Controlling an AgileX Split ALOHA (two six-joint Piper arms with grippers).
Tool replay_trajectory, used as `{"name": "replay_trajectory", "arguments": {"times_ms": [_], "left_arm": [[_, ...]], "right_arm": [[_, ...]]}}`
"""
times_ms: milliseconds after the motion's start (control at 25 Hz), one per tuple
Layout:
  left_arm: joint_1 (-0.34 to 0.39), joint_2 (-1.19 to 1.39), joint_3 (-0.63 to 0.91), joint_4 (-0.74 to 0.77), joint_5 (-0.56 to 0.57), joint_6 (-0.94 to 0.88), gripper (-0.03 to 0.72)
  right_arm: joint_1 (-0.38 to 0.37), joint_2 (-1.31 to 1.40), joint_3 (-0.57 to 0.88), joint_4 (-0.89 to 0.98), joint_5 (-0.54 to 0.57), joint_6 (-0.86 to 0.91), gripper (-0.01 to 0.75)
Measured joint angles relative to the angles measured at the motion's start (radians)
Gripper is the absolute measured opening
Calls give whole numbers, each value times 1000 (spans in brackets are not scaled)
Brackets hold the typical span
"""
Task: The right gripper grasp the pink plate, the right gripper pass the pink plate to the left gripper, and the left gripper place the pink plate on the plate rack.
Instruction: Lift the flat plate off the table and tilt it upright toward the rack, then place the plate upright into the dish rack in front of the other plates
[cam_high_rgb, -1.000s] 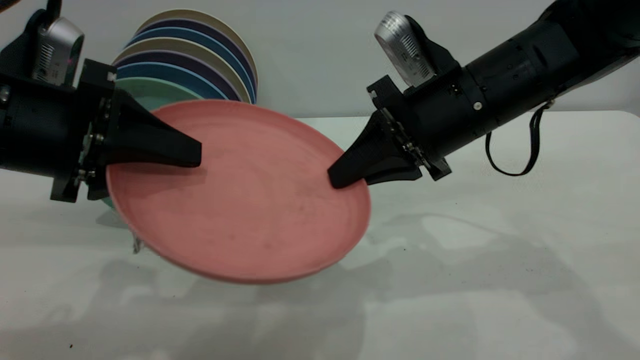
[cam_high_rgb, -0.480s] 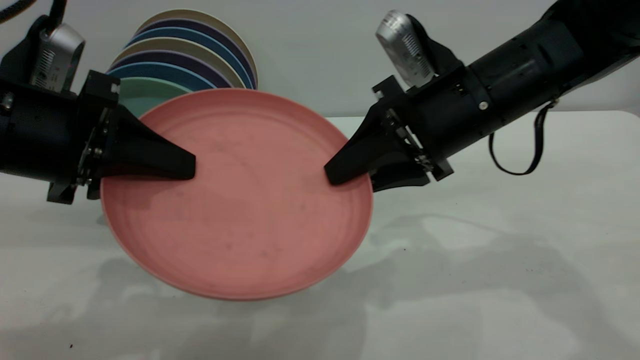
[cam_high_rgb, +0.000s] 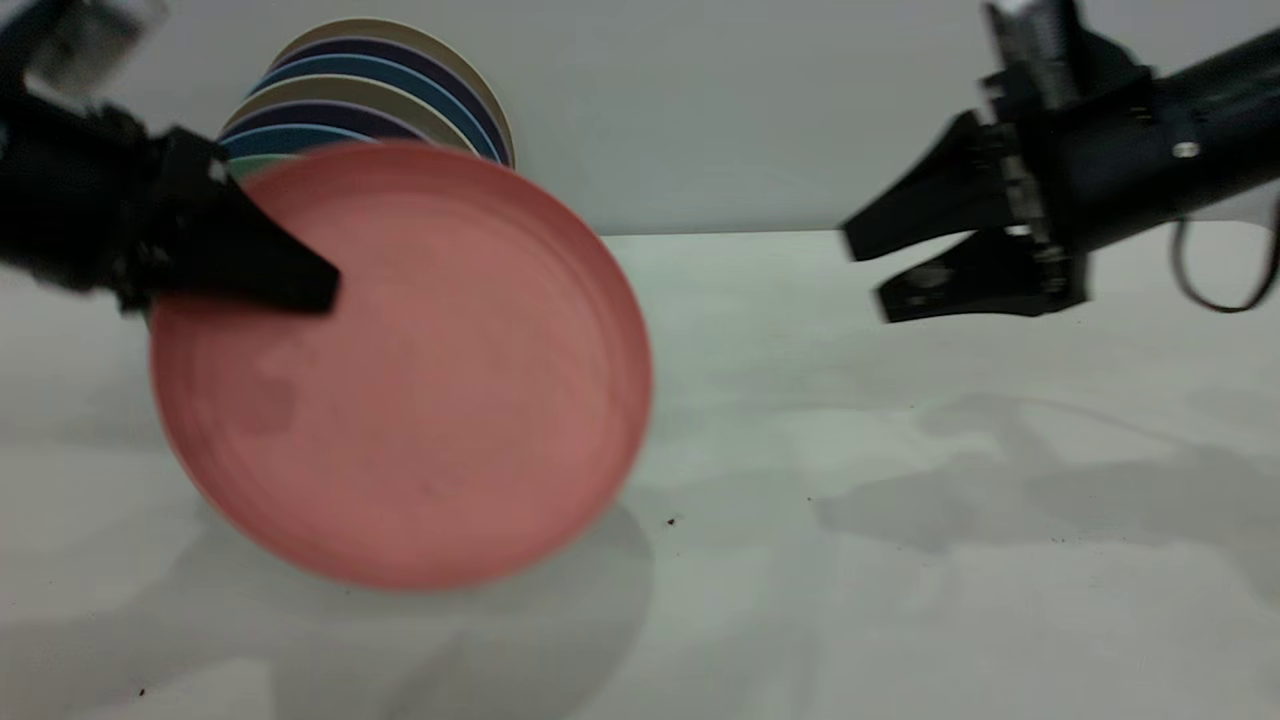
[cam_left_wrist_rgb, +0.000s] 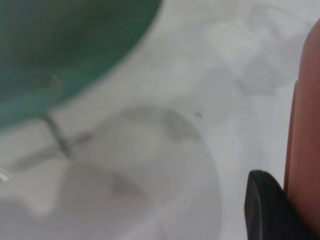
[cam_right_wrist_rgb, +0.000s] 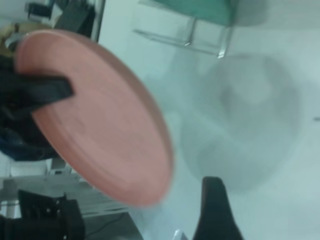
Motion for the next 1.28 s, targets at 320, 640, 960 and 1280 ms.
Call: {"name": "replay_trajectory", "arguments": {"times_ms": [320, 640, 960, 1280], "left_arm": [[0, -91, -187, 321, 71, 366, 118], [0, -91, -280, 561, 129, 607, 118], [0, -92, -282, 558, -29, 711, 118], [0, -92, -282, 505, -92, 734, 118]], "right_arm": [[-96, 0, 0, -214, -55, 110, 533], [-97, 0, 0, -243, -65, 127, 533], [-97, 0, 0, -244, -65, 127, 532], [-97, 0, 0, -244, -65, 128, 532]]}}
